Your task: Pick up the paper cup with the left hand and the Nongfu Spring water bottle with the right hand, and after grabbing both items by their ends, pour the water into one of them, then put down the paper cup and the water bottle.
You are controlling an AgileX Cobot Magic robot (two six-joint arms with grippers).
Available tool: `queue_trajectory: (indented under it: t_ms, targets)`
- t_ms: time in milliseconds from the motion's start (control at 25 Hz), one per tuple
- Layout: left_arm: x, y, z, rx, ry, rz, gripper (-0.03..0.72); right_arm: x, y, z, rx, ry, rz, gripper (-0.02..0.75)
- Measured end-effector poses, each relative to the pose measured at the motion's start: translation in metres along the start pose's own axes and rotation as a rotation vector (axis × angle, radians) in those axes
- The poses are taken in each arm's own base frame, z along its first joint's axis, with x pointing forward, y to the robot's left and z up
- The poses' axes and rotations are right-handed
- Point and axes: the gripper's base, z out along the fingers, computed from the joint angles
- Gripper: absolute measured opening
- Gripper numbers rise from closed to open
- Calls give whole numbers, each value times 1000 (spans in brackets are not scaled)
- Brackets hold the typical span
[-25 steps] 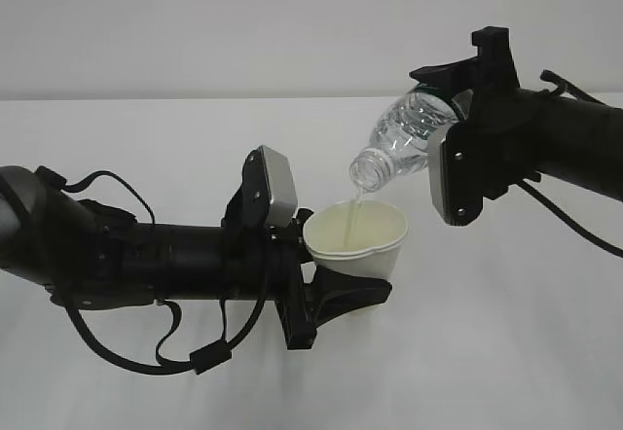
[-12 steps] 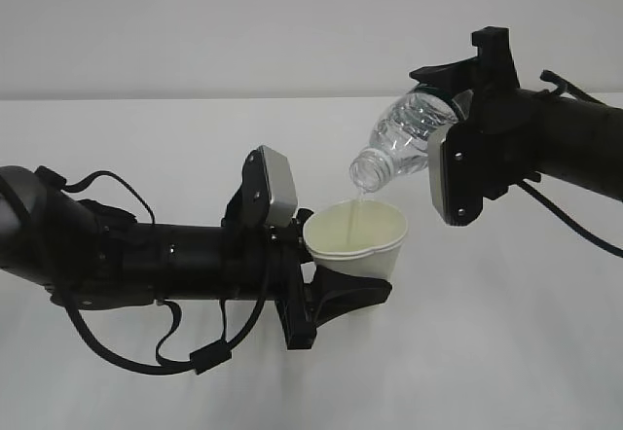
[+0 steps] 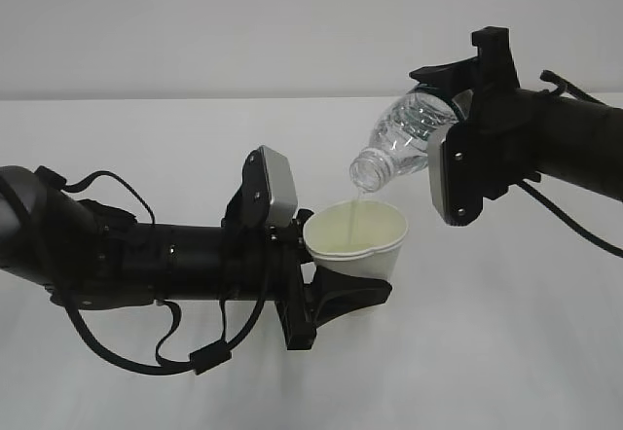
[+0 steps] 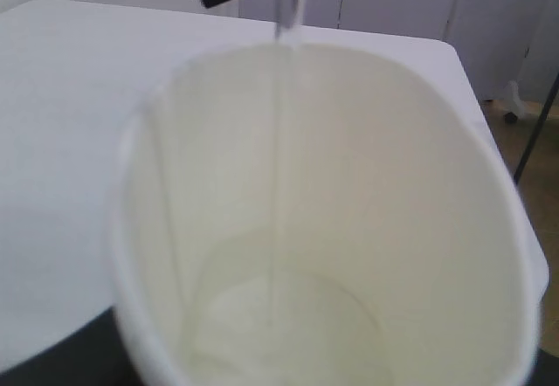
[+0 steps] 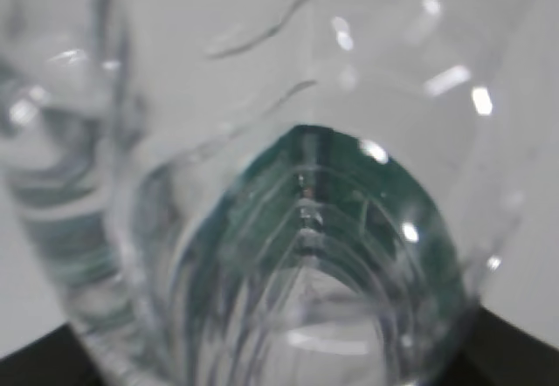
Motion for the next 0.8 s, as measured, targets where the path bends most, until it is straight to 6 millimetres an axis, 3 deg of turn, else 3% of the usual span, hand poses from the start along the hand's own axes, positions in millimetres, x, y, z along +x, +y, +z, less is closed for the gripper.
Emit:
queue_trajectory:
  t_ms: [800]
  targets:
    - [1,0,0,3,2,1,418,0,0,0,0,-2,-14,473]
